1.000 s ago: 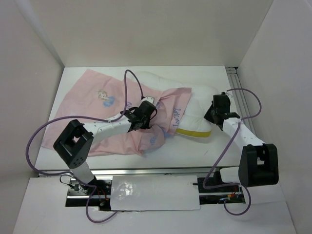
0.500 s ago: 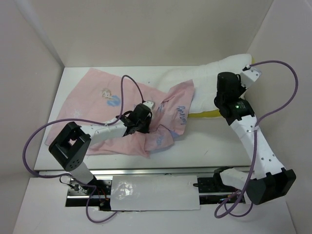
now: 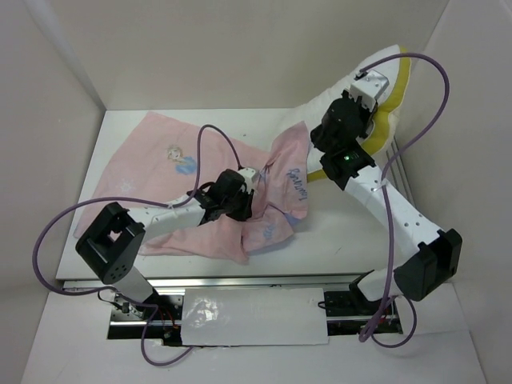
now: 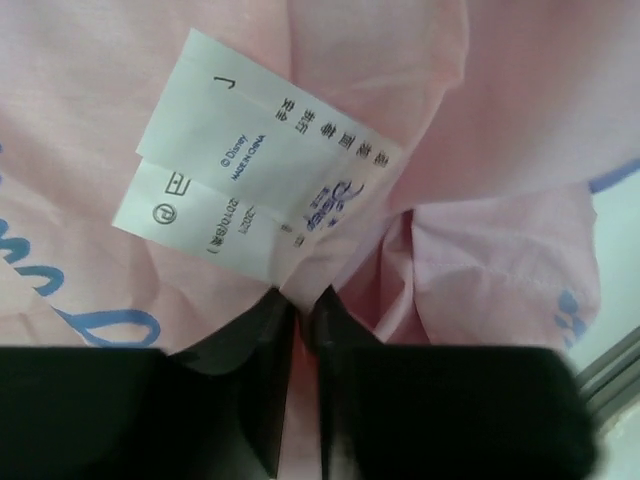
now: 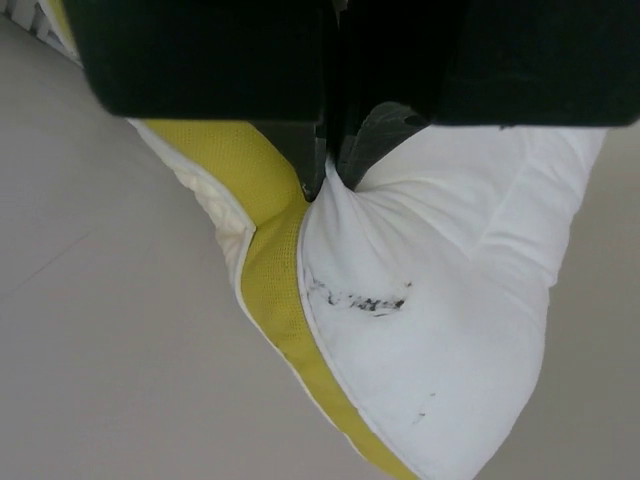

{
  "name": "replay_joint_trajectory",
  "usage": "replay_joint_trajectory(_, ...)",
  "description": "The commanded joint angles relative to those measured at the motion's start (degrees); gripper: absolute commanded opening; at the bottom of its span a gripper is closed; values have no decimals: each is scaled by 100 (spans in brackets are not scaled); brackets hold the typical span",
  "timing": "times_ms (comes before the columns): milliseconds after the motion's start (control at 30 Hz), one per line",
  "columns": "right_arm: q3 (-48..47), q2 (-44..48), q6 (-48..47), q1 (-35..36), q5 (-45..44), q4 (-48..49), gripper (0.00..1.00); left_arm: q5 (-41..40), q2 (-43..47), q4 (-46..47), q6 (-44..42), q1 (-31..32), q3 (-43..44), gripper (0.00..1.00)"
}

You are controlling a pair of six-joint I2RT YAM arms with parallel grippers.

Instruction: Put the pillow into the pillowcase

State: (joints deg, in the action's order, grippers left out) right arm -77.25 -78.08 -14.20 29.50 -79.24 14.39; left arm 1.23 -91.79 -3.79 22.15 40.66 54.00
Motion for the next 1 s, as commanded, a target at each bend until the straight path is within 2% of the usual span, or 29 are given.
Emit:
replay_joint_trajectory(0, -686, -75, -1067, 12, -593, 1865, 0, 306, 292, 133, -220, -154, 102, 29)
replay_joint_trajectory(100, -817, -75, -1523, -49, -461, 2216, 0, 701, 896, 185, -167, -435, -187, 42)
replay_joint_trajectory(133, -818, -75, -1681, -49, -365, 2434, 0, 824, 1047, 186, -167, -706, -249, 53)
replay_joint_trajectory(200, -1106, -75, -1894, -198, -180, 2437, 0, 966, 1276, 186, -167, -980, -320, 65)
replay_joint_trajectory(267, -1326, -128, -1894, -251, 161, 2018, 0, 1027, 1409, 107, -167, -1314, -259, 72)
replay_joint_trajectory(367, -1740, -190, -2050, -173, 470, 1603, 0, 827, 1313, -16, -106, -1605, -136, 74)
replay_joint_trajectory(467, -2056, -357, -2368, 38, 1014, 1602, 0, 711, 736, -156, 17, -1930, -4, 74)
replay_joint_trajectory(633, -3056, -822, -1903, 266, 2892, 373, 0, 659, -327, -157, 167, -2378, 321, 72)
replay_joint_trajectory(767, -3708, -1094, -1508, 767, 3432, -138, 0, 484, -1138, -367, 290, -2843, 725, 70)
replay_joint_trajectory(833, -4128, -1253, -1376, 1074, 3817, -445, 0, 308, -1411, -769, 351, -2994, 1102, 66)
replay_joint_trajectory(967, -4963, -1797, -1673, 1750, 3952, -596, 0, -9, -1807, -1254, 483, -3319, 1429, 65)
